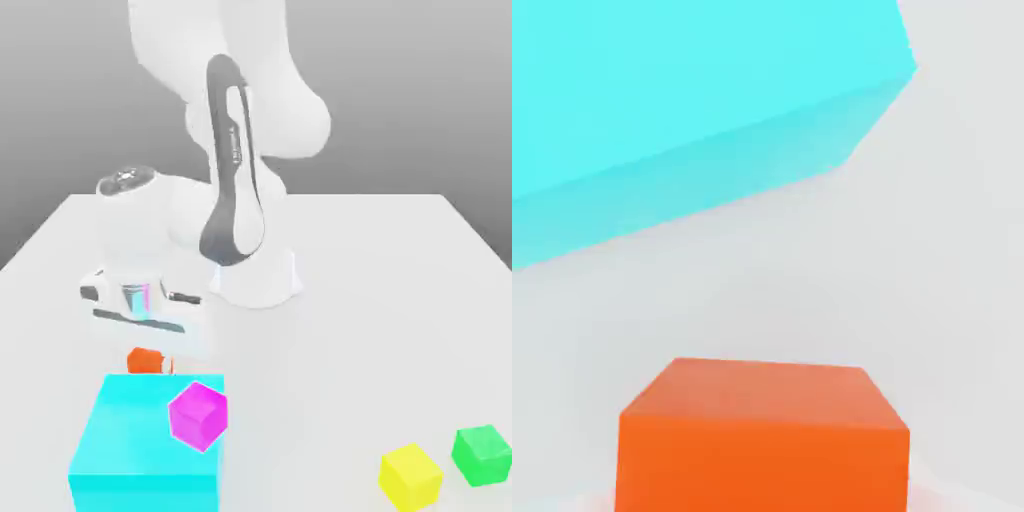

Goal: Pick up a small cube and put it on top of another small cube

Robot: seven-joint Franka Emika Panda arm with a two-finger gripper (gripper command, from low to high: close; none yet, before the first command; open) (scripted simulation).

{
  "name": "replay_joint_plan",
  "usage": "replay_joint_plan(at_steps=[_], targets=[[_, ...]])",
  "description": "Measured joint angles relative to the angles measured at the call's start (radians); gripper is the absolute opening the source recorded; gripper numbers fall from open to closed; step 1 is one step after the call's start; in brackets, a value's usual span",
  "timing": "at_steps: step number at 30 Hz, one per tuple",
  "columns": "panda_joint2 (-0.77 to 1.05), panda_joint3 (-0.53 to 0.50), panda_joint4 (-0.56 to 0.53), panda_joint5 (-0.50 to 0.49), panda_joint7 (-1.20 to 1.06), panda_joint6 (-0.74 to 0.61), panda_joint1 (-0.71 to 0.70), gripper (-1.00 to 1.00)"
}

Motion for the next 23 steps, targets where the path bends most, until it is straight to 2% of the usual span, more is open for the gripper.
replay_joint_plan(at_steps=[2, 4, 15, 19, 20, 23], targets=[[-0.072, -0.005, -0.014, -0.067, 0.048, -0.058, -0.014, -1.0], [-0.109, 0.012, 0.021, -0.087, 0.067, -0.13, 0.007, -1.0], [-0.164, 0.148, 0.395, -0.057, 0.084, -0.558, 0.18, -1.0], [-0.055, 0.149, 0.396, -0.063, 0.091, -0.451, 0.204, -1.0], [-0.034, 0.15, 0.392, -0.065, 0.093, -0.426, 0.202, 1.0], [-0.034, 0.151, 0.392, -0.065, 0.093, -0.426, 0.202, 1.0]])
